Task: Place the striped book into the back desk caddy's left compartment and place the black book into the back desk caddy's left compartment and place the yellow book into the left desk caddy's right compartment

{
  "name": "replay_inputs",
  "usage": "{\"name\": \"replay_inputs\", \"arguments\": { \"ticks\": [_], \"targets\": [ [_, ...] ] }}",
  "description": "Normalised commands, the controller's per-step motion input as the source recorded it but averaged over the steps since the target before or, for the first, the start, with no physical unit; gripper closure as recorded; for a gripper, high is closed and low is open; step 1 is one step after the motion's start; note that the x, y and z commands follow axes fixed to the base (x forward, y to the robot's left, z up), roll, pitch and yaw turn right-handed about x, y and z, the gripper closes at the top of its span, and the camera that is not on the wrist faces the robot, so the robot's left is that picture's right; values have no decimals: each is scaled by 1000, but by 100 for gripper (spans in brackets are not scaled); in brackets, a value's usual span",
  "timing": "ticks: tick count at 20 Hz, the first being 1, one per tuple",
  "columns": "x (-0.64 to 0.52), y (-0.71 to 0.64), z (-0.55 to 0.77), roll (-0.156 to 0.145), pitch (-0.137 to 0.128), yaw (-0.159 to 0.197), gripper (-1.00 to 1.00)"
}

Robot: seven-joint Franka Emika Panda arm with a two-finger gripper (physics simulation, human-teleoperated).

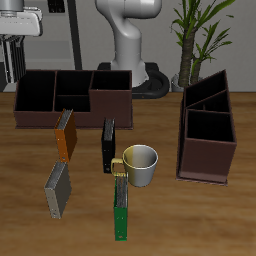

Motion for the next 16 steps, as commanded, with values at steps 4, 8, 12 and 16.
{"name": "replay_inputs", "arguments": {
  "ticks": [4,8,12,16],
  "targets": [
    [25,168,-281,-26,46,-19,100],
    [17,160,-210,-12,49,-25,100],
    [-69,298,-25,3,13,-12,100],
    [-72,376,-59,-38,51,5,100]
  ]
}}
